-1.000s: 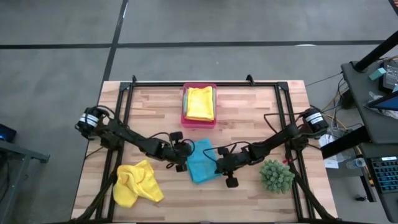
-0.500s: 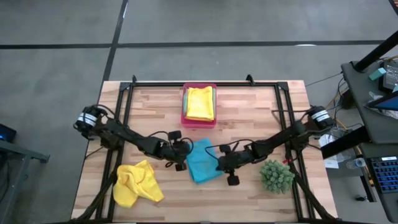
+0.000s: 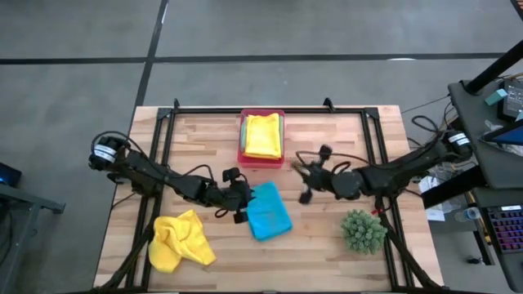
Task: Fold microfiber towels
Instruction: Put the blue towel into the bin
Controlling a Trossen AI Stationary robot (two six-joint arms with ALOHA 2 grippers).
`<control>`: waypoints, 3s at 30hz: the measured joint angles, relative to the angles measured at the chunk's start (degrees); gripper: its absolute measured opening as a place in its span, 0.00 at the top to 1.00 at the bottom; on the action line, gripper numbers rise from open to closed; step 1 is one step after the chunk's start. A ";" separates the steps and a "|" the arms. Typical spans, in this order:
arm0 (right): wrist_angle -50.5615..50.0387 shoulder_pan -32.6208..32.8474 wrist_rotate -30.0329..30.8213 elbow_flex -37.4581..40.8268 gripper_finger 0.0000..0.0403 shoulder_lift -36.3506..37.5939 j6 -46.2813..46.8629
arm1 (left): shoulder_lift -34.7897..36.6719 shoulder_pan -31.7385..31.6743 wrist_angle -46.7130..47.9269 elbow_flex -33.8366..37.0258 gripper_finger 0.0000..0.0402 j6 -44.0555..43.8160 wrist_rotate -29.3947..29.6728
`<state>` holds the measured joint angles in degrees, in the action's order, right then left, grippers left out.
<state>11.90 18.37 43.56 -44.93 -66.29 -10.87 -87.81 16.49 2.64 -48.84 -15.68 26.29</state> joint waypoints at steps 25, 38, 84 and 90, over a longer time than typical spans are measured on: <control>-15.04 0.74 -32.01 0.53 0.95 -12.30 39.61 | -0.13 0.04 0.50 0.20 0.81 -24.73 -8.71; -17.39 0.08 -29.69 0.51 0.51 -12.65 48.42 | -0.13 3.73 0.81 4.52 0.73 -56.14 -27.03; -5.09 -6.68 -29.00 0.39 0.22 -27.96 52.90 | -17.40 5.33 -26.20 6.57 0.39 -74.84 -2.24; -2.61 -7.05 -29.05 0.40 0.22 -29.89 52.89 | -17.59 5.15 -26.21 6.47 0.39 -74.00 -2.17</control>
<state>9.28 11.32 14.51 -44.53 -96.18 42.02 -105.40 21.64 -23.57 -42.37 -89.68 24.12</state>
